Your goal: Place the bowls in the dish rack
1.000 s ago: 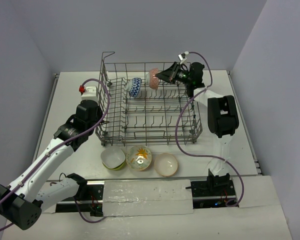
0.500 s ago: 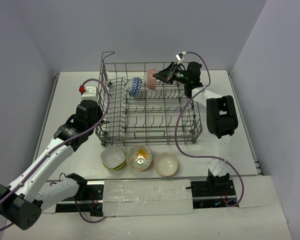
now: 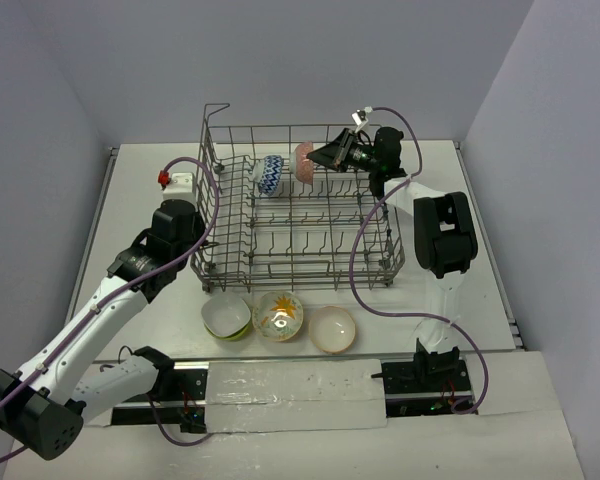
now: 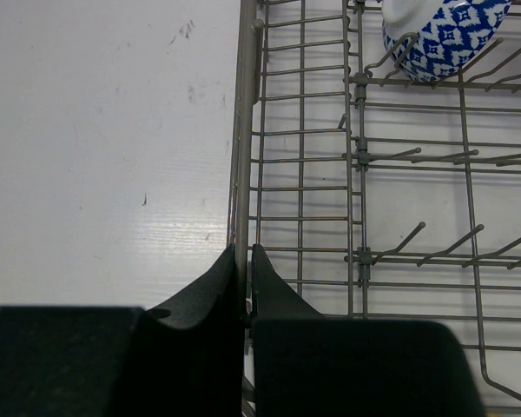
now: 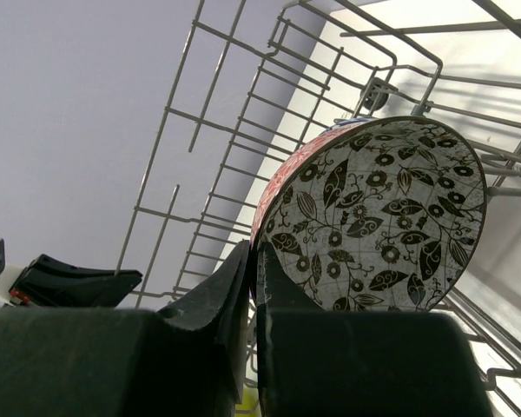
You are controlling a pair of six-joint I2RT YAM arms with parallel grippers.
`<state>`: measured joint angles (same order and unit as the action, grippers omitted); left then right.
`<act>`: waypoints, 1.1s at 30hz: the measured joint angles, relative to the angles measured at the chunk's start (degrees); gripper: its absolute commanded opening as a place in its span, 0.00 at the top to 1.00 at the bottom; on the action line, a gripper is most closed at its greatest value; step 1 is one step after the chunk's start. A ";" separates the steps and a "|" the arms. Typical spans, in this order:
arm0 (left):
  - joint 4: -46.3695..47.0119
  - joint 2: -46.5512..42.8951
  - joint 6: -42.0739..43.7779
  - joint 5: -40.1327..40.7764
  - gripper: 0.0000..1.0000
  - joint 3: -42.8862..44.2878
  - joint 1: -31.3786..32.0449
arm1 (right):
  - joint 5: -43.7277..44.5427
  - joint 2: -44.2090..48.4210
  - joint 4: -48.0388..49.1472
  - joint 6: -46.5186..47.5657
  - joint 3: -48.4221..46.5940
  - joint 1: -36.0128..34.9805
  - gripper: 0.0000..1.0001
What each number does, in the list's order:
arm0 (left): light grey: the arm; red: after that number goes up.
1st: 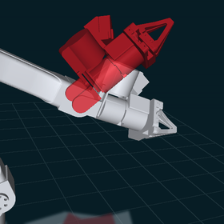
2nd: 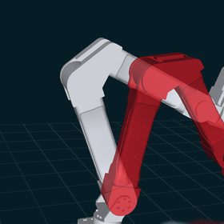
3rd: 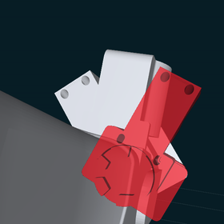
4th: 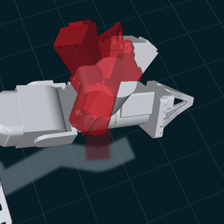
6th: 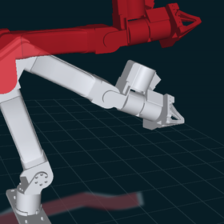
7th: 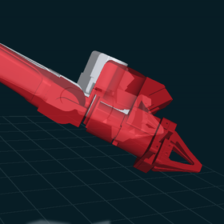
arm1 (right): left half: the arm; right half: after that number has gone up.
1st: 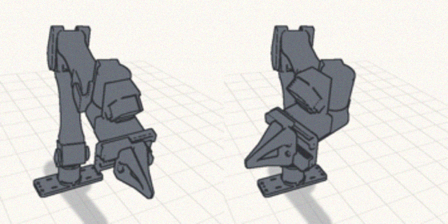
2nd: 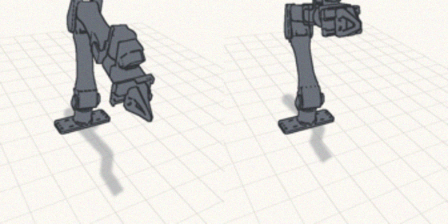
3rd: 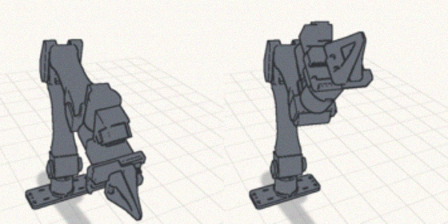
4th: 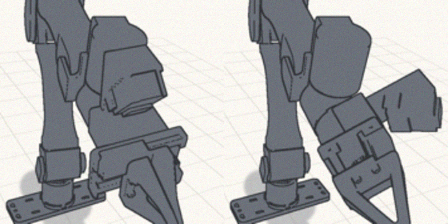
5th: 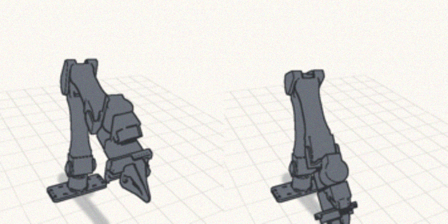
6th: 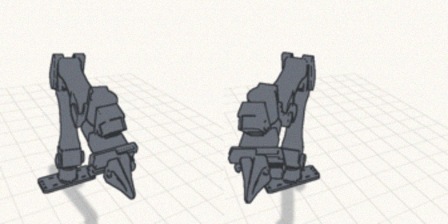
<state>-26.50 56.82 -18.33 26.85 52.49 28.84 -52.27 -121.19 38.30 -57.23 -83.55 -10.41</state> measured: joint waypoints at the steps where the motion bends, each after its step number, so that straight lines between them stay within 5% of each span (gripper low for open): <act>1: 0.00 0.00 0.02 0.00 1.00 0.00 -0.02 | 0.00 0.00 0.09 0.11 0.00 0.04 1.00; 5: 0.04 0.00 0.04 -0.02 1.00 0.00 -0.04 | 0.00 0.00 0.20 0.28 0.02 0.07 1.00; 17: 0.11 0.09 0.04 -0.02 1.00 0.00 -0.04 | 0.63 -0.15 0.42 0.50 0.79 0.09 0.71; 27: 0.11 0.09 0.04 -0.02 1.00 0.00 -0.04 | 1.68 -0.15 -3.65 3.82 1.49 0.72 0.63; 33: 0.11 0.09 0.04 -0.02 1.00 0.00 -0.04 | 2.43 -0.15 -9.73 7.23 1.36 1.05 0.48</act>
<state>-26.39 56.90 -18.28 26.83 52.49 28.80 -49.84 -121.34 28.58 -50.00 -82.19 -9.37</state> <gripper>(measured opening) 0.115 0.481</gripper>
